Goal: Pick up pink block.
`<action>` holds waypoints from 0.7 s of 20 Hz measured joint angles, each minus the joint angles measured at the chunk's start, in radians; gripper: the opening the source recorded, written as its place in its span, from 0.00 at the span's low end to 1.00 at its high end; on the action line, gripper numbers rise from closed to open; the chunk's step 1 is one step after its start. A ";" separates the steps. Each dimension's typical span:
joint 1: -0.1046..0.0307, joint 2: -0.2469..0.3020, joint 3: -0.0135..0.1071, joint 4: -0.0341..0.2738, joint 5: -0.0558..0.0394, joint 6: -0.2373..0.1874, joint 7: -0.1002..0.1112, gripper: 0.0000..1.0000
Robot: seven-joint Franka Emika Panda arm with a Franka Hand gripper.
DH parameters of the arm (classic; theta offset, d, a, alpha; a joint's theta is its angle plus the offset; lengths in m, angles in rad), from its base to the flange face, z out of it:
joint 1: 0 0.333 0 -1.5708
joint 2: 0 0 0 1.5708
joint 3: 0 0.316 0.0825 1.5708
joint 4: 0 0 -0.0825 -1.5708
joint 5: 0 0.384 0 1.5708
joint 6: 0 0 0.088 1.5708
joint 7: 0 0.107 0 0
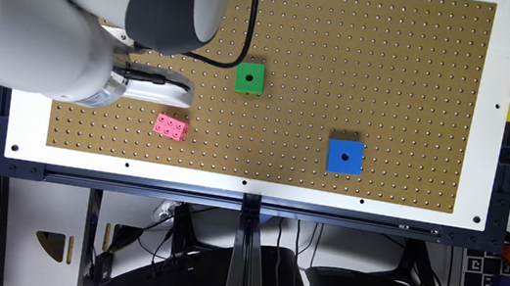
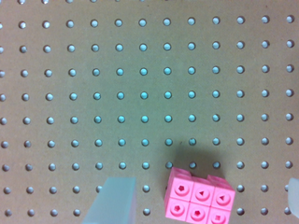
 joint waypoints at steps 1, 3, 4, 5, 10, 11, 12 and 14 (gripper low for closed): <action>0.002 0.007 0.002 0.005 0.0000 0.001 0.001 1.00; 0.002 0.015 0.008 0.015 0.0000 0.001 0.001 1.00; 0.002 0.021 0.011 0.019 0.0000 0.002 0.002 1.00; 0.002 0.028 0.013 0.021 0.0000 0.004 0.002 1.00; 0.002 0.081 0.016 0.032 0.0000 0.042 0.002 1.00; 0.002 0.088 0.016 0.038 0.0000 0.042 0.002 1.00; 0.002 0.095 0.016 0.039 0.0000 0.044 0.002 1.00; 0.002 0.113 0.016 0.039 0.0001 0.059 0.002 1.00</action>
